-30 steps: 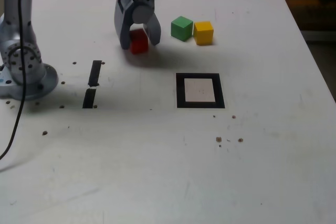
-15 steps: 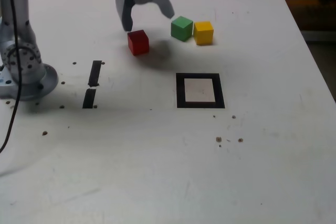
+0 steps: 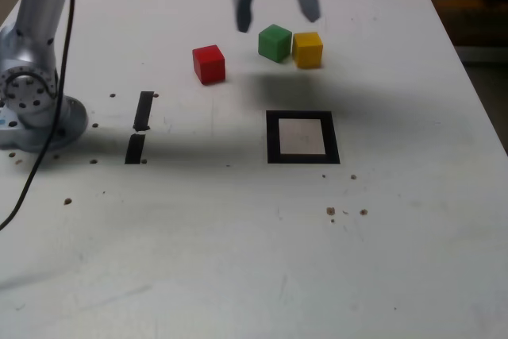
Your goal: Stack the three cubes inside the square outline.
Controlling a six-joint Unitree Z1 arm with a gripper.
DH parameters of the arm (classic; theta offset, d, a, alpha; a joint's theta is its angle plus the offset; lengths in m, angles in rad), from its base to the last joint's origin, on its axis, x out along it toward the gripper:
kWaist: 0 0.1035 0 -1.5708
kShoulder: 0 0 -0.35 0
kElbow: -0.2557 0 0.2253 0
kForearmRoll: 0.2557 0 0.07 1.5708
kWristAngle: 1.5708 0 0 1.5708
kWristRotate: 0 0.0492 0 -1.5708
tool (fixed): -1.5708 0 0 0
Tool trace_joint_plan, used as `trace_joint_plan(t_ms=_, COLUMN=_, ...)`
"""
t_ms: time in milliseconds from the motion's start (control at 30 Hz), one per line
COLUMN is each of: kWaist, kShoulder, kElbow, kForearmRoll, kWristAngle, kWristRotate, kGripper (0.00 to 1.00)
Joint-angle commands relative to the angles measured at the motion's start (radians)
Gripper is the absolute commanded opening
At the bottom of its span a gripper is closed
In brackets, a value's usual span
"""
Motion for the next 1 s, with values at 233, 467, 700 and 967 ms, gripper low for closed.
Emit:
trace_joint_plan(t_ms=233, kWaist=-0.002, kShoulder=0.098, kElbow=-0.207, kForearmRoll=-0.025, kWristAngle=-0.006, kWristRotate=0.013, kGripper=0.94)
trace_joint_plan(t_ms=467, kWaist=0.001, kShoulder=0.121, kElbow=-0.177, kForearmRoll=-0.04, kWristAngle=-0.014, kWristRotate=0.013, kGripper=0.94)
trace_joint_plan(t_ms=700, kWaist=0.012, kShoulder=0.126, kElbow=-0.106, kForearmRoll=-0.105, kWristAngle=-0.042, kWristRotate=0.019, kGripper=0.94)
trace_joint_plan(t_ms=967, kWaist=0.031, kShoulder=0.141, kElbow=-0.043, kForearmRoll=-0.184, kWristAngle=-0.065, kWristRotate=0.036, kGripper=0.94)
